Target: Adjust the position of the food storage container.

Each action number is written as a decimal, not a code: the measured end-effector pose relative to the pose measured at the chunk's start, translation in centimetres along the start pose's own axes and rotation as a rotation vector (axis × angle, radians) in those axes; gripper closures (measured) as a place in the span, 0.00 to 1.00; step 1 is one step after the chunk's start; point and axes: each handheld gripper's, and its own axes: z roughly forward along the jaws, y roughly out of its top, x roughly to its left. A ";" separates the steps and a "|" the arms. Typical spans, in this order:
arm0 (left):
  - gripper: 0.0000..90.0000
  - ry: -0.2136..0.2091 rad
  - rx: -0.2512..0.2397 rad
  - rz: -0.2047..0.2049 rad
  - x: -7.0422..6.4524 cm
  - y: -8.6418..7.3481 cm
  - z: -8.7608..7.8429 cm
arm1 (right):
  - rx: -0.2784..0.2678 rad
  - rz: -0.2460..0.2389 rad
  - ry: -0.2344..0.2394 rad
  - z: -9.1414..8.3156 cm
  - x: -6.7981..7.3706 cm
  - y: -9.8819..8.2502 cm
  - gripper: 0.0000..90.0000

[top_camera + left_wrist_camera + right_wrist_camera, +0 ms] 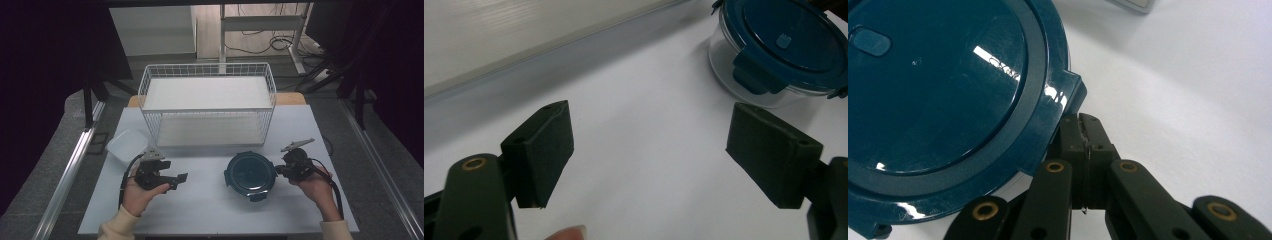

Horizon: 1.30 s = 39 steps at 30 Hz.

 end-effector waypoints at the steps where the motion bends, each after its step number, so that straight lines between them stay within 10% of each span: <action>1: 0.21 0.002 0.002 0.006 -0.1 0.0 0.0 | 0.002 -0.001 0.005 0.0 0.1 0.0 0.99; 39: 0.20 -0.001 0.006 -0.002 0.0 -0.1 0.1 | -0.008 -0.092 0.108 1.3 4.9 1.2 0.99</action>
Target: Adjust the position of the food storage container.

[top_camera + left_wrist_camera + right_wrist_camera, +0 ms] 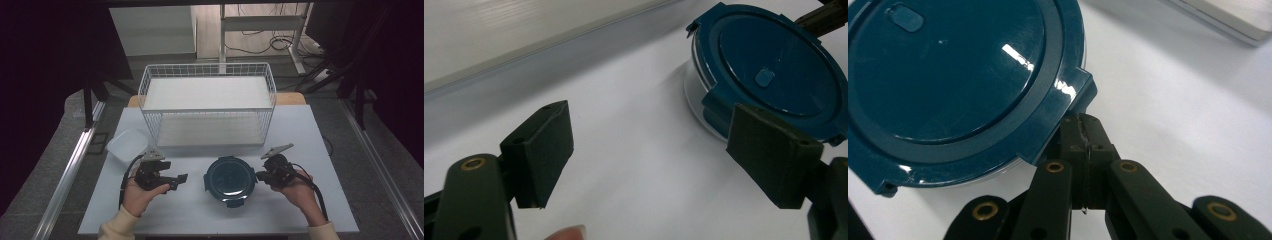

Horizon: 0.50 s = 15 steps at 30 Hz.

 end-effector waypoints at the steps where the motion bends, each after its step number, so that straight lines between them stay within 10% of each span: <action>1: 0.20 0.001 0.002 0.001 0.0 0.0 0.0 | -0.005 0.000 0.008 0.1 0.1 0.0 0.99; 15: 0.20 0.002 -0.006 -0.010 0.2 0.0 -0.1 | -0.013 -0.055 0.036 1.0 2.3 0.8 0.99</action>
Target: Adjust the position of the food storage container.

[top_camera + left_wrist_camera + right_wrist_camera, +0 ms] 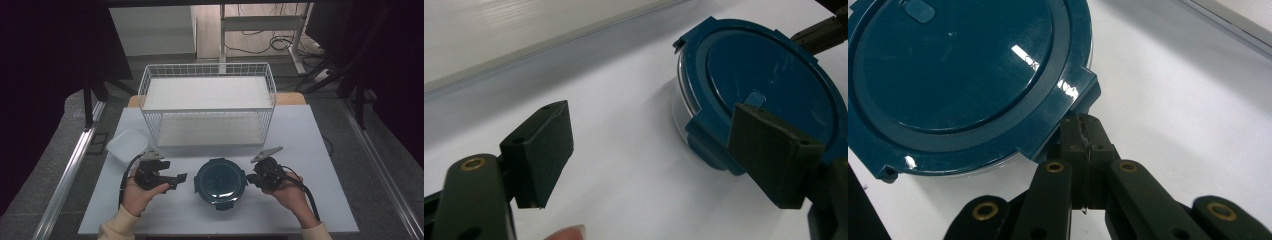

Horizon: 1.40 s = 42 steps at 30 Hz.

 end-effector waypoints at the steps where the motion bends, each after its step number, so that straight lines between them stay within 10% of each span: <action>1: 0.20 0.001 -0.001 -0.001 0.0 0.0 -0.1 | 0.001 -0.009 0.007 0.1 0.2 0.1 0.99; 27: 0.20 0.001 -0.034 -0.019 0.6 0.3 -1.0 | -0.026 -0.081 0.083 1.3 2.3 0.9 0.99; 42: 0.20 0.005 -0.054 -0.040 1.4 -0.4 -2.1 | -0.120 -0.009 0.102 -0.2 0.7 1.2 0.99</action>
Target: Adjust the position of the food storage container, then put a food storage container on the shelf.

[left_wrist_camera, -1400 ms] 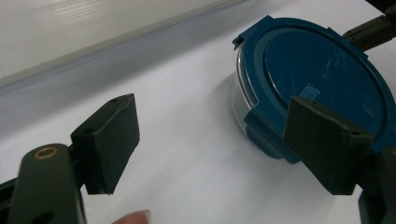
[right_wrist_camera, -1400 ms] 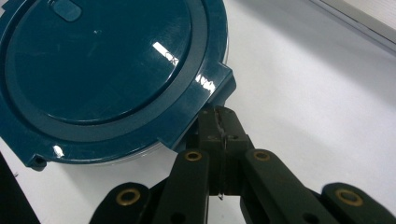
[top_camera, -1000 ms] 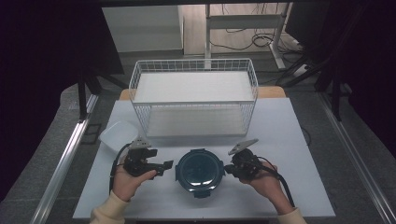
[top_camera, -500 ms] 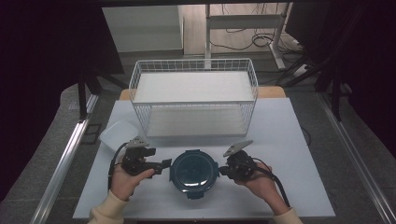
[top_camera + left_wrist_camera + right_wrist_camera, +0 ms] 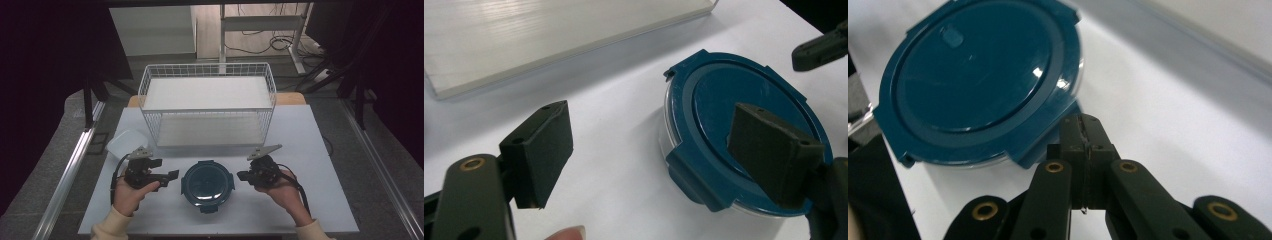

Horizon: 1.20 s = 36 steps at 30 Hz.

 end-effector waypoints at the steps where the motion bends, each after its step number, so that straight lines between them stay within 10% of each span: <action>1: 0.20 -0.002 -0.004 0.000 0.0 0.0 -0.1 | -0.005 0.004 0.001 0.0 0.0 0.0 0.99; 11: 0.20 -0.020 -0.021 0.007 -0.5 0.3 -0.9 | -0.143 0.066 -0.036 -1.1 -0.1 -0.3 0.34; 22: 0.20 -0.013 -0.021 0.000 -0.6 0.5 -0.9 | -0.195 0.111 -0.077 -1.6 -0.5 -1.2 0.21; 36: 0.20 -0.025 -0.037 -0.043 -0.5 0.2 -0.7 | -0.183 0.201 0.001 -1.1 -0.8 -1.4 0.19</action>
